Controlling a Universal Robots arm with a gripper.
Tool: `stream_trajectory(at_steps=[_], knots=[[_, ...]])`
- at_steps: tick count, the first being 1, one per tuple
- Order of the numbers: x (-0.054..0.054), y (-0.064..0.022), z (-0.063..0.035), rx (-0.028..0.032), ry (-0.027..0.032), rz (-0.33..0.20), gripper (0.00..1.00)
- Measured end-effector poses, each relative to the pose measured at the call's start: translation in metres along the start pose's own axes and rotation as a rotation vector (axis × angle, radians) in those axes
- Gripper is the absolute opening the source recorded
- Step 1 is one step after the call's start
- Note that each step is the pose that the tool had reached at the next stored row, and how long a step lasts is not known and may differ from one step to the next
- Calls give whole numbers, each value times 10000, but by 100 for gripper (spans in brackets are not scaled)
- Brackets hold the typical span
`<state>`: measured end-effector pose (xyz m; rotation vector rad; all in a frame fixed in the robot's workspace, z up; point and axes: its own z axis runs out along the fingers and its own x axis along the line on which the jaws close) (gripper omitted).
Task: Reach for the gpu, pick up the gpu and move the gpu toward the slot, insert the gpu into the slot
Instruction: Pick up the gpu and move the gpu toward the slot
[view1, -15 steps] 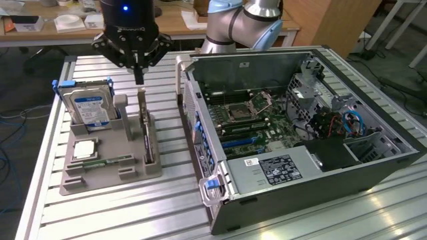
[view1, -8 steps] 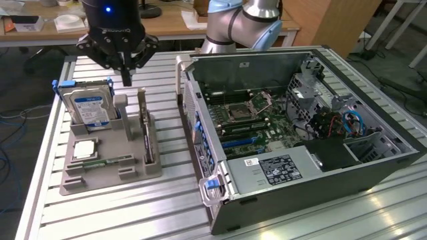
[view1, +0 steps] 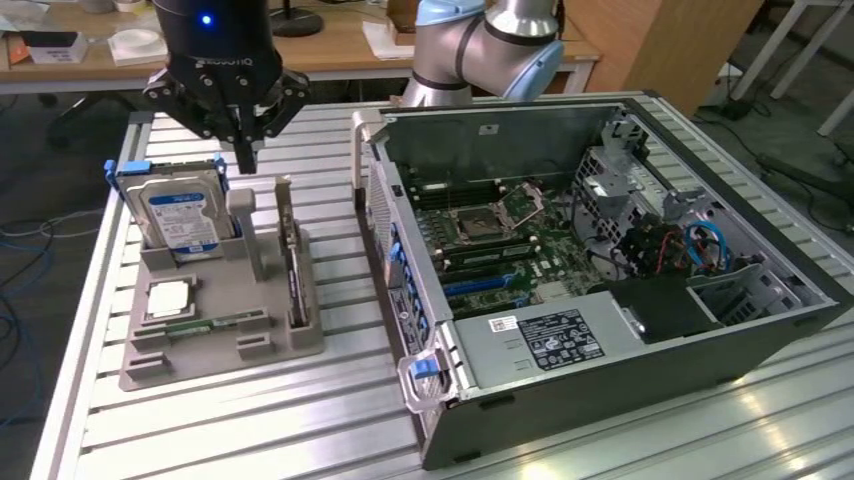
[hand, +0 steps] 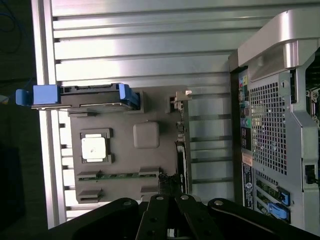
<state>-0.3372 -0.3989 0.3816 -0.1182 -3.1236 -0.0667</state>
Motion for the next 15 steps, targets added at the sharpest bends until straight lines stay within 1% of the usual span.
stream_trajectory(at_steps=[8, 10, 11, 13, 14, 15], knots=[[0, 0, 0, 0, 0, 0, 11], [0, 0, 0, 0, 0, 0, 23], [0, 0, 0, 0, 1, 0, 23], [0, 0, 0, 0, 0, 0, 35], [5, 0, 0, 1, 1, 2, 35], [9, 0, 0, 3, 0, -6, 41]])
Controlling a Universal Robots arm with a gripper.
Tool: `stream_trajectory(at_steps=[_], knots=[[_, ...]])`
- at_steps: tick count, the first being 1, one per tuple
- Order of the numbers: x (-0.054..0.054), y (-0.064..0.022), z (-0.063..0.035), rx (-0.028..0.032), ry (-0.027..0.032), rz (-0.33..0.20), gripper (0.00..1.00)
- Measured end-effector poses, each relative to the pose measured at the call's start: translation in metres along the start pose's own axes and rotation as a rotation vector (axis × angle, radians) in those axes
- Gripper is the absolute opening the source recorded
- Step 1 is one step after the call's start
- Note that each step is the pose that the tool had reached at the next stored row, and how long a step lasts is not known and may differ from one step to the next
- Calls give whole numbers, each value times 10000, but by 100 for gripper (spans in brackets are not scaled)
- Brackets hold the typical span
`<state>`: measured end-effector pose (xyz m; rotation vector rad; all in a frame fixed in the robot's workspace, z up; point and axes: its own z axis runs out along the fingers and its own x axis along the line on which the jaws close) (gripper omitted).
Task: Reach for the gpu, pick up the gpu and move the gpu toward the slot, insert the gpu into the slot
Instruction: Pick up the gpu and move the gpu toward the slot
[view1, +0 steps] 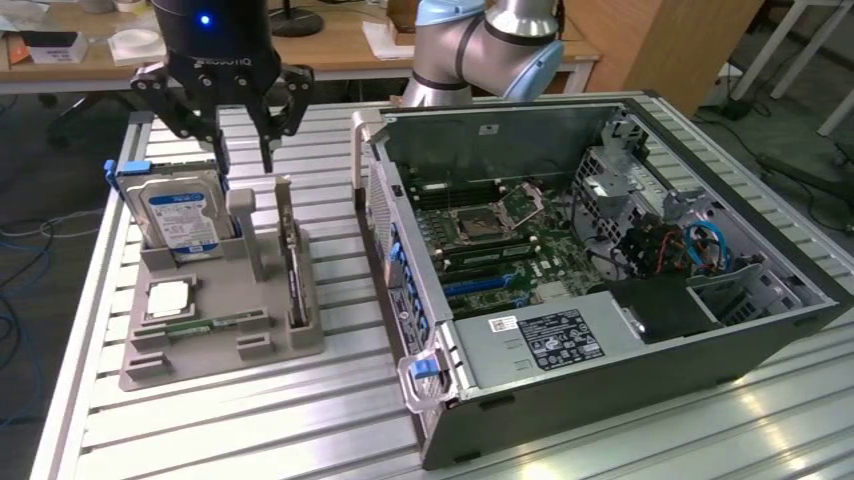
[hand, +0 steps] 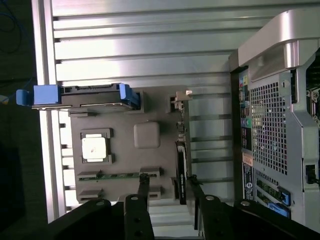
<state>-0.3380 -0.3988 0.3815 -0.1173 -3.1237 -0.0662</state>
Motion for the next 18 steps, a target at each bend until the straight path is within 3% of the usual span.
stream_trajectory(at_steps=[3, 9, 13, 15, 18], knots=[[-1, -1, 5, 8, 16, -386, 53], [-3, -3, 58, 39, 119, -1373, 53], [-10, -30, 125, 55, 160, -1567, 53], [-16, -91, 160, 54, 152, -1567, 53], [-29, -116, 203, 56, 90, -1568, 53]])
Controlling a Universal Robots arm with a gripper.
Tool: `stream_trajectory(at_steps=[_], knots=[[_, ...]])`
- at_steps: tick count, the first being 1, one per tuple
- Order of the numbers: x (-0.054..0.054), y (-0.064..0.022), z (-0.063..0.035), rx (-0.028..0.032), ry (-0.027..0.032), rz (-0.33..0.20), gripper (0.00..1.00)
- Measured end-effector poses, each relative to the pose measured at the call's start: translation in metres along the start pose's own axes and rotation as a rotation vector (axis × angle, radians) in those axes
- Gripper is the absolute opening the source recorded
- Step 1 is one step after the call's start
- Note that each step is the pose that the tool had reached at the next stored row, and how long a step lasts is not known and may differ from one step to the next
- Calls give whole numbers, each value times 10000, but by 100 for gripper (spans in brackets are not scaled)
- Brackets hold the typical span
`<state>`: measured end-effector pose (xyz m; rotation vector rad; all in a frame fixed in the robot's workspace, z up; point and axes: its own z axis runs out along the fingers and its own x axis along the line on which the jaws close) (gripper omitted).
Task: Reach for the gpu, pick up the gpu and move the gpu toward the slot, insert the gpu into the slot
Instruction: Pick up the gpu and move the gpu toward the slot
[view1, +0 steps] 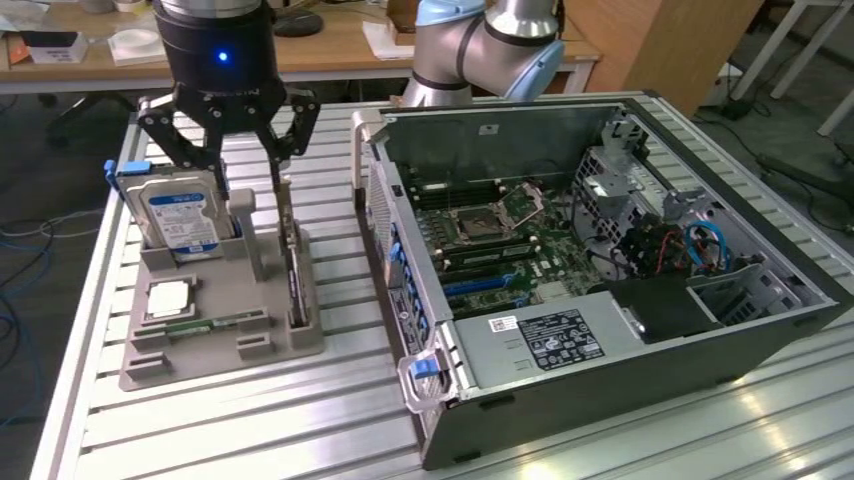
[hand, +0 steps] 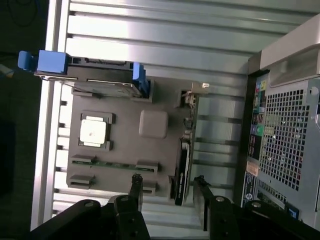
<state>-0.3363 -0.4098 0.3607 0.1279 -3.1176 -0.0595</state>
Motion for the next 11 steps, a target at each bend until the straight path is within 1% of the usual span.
stream_trajectory(at_steps=[5, 11], knots=[[-27, -8, 76, 1, -56, 171, 53], [-45, -13, 164, -2, -100, 545, 53]])
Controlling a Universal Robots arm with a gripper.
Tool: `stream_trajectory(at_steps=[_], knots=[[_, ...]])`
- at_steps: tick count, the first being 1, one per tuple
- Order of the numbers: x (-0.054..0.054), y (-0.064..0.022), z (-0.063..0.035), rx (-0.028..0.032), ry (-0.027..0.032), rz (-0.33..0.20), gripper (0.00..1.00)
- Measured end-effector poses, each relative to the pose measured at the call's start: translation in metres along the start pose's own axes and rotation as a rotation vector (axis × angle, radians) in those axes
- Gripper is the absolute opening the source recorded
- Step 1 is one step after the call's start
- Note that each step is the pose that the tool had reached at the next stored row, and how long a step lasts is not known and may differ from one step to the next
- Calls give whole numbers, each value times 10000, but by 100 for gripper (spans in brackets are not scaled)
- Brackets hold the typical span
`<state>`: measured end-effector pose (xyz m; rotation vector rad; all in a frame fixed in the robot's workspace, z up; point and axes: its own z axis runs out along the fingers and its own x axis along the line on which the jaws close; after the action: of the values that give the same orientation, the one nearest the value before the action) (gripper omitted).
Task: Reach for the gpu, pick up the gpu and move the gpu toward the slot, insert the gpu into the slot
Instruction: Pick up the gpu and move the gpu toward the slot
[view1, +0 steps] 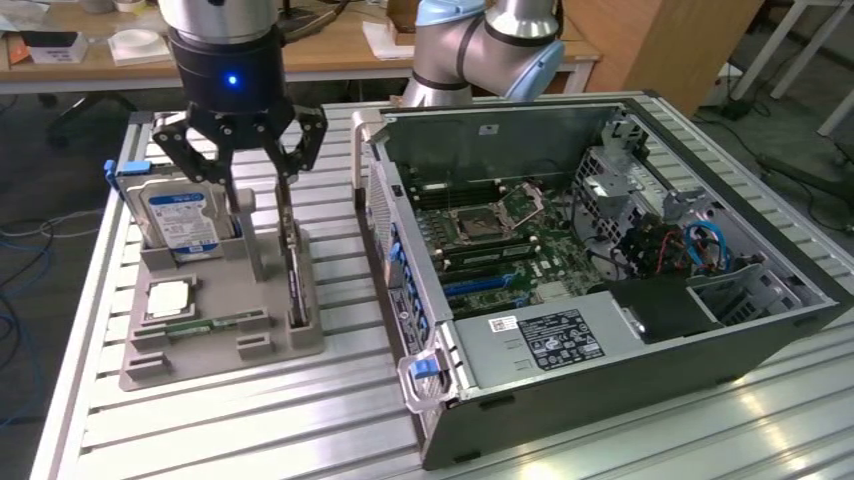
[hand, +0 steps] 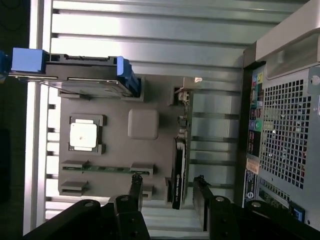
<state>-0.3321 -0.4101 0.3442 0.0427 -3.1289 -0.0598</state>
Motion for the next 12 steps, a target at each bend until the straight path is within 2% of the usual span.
stream_trajectory(at_steps=[12], knots=[[-22, -28, 210, -2, -103, 417, 53]])
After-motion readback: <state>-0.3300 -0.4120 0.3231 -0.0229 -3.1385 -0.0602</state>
